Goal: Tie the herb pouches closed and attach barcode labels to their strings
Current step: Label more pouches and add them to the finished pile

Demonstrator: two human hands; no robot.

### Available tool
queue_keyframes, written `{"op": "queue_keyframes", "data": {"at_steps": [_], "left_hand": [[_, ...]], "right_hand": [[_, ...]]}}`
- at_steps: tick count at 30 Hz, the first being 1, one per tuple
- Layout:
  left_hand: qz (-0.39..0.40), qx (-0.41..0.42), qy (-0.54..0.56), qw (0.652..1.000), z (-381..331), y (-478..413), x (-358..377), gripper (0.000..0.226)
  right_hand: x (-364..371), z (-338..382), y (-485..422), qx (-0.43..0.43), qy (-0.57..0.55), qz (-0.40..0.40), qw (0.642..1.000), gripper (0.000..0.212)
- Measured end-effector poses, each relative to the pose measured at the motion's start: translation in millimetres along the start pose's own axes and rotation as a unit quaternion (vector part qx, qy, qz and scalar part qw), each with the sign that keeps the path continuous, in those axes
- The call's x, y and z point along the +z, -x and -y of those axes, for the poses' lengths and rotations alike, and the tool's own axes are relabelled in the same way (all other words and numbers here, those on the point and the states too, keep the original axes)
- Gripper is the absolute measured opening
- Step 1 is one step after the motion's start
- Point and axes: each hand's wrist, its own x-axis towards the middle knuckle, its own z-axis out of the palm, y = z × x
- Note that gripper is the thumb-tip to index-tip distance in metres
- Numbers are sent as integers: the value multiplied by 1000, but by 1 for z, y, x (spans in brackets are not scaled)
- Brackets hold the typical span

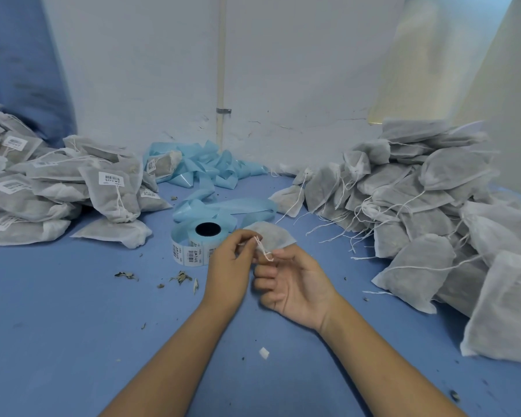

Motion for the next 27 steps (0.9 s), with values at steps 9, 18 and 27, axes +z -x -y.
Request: {"op": "queue_keyframes", "data": {"at_steps": [9,18,27], "left_hand": [[-38,-12,-14,999,5,-3,0,13],[-28,-2,-118,993,9,-3,2,10],[60,150,-498,852,11,0,-4,30]], "right_hand": [[-1,1,-5,-69,31,-97,992,13],[-5,4,-8,-244,-42,-187,951,9],[-7,9,-4,-216,-137,-151,955,7]]}}
